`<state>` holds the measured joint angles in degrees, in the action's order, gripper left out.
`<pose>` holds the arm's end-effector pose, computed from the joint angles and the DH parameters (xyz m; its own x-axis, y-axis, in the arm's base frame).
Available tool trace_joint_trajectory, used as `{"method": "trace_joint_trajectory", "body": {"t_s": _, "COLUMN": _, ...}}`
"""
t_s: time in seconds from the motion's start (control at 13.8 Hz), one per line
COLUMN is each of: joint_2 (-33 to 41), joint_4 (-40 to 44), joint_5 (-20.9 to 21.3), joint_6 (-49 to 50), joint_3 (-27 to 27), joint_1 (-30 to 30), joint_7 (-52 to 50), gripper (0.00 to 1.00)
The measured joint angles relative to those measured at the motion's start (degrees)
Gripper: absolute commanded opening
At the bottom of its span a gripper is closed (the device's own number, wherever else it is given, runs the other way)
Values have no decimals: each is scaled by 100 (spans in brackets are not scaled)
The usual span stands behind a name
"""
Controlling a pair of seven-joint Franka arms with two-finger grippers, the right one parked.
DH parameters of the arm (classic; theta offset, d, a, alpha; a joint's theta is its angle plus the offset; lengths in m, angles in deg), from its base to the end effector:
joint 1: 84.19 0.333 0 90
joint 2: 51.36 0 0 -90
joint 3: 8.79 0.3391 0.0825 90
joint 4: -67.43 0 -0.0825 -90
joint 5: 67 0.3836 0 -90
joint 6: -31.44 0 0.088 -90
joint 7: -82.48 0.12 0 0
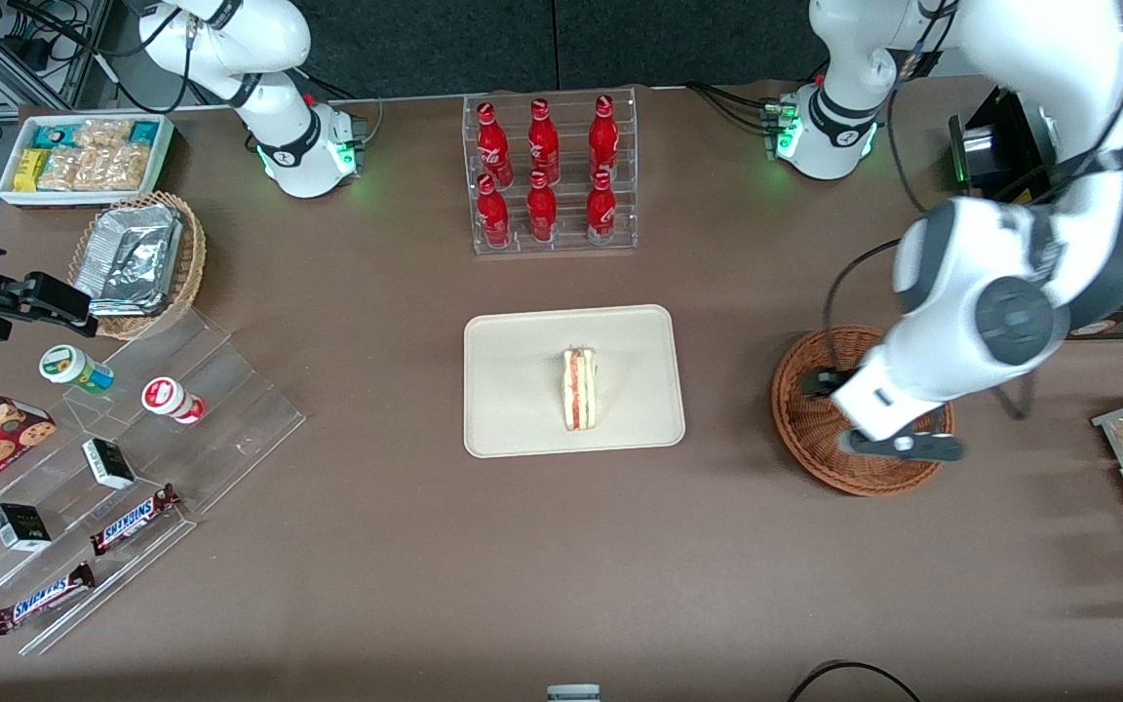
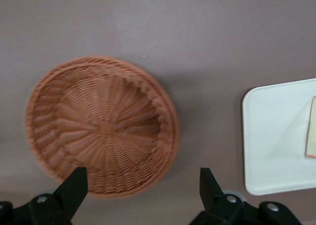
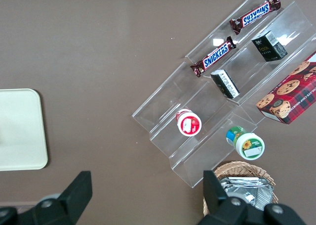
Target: Place sandwich from basket to tray
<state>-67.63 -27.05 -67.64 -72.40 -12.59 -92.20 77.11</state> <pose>0.6221 -0.1273 0.4473 0.9867 -0.1076 -0.1220 -0.1062 -0.9942 0.0177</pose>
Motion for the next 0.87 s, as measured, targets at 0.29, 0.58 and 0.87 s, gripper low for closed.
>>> {"method": "trace_joint_trajectory", "body": {"t_s": 0.29, "joint_2": 584, "joint_4": -86, "joint_5": -21, "joint_6": 547, "joint_3": 1, "joint_1": 243, "joint_7": 105, "gripper": 100}}
{"method": "trace_joint_trajectory", "body": {"t_s": 0.58, "joint_2": 1114, "joint_4": -68, "joint_5": -19, "joint_6": 1181, "joint_3": 0, "joint_1": 385, "joint_7": 106, "gripper": 100}}
{"method": "trace_joint_trajectory", "body": {"t_s": 0.87, "joint_2": 1481, "joint_4": 40, "joint_5": -19, "joint_6": 1643, "joint_3": 3, "joint_1": 547, "joint_7": 275, "gripper": 100}}
